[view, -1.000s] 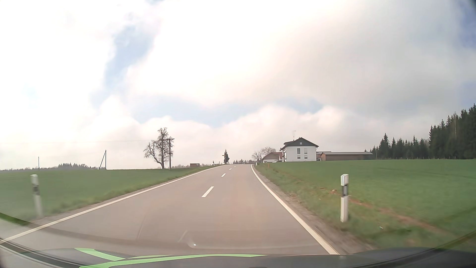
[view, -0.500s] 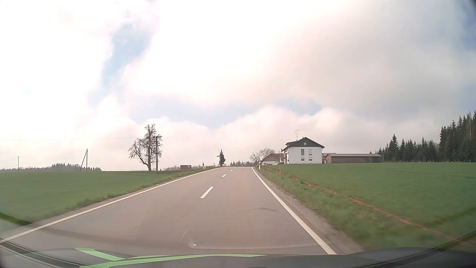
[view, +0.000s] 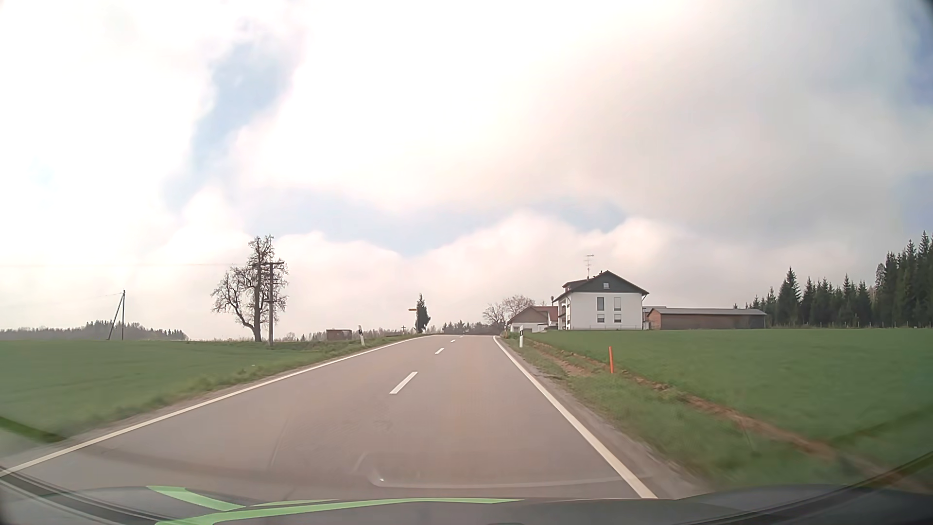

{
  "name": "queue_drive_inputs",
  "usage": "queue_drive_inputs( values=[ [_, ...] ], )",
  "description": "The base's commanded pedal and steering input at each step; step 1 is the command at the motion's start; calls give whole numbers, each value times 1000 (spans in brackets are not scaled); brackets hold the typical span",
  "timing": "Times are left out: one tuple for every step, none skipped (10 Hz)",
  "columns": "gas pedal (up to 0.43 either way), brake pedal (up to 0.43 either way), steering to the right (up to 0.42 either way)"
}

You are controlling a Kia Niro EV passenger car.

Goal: Follow the waypoints while adhering to traffic rules and regulations

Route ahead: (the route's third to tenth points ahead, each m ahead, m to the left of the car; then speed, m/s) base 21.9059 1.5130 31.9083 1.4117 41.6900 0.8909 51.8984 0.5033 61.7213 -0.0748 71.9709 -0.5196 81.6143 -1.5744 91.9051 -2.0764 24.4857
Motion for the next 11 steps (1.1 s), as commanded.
queue_drive_inputs(
  values=[
    [260,0,8],
    [240,0,8],
    [228,0,8],
    [209,0,8],
    [189,0,8],
    [157,0,8],
    [138,0,8],
    [98,0,7],
    [67,0,7],
    [20,0,6],
    [0,0,6]
  ],
)
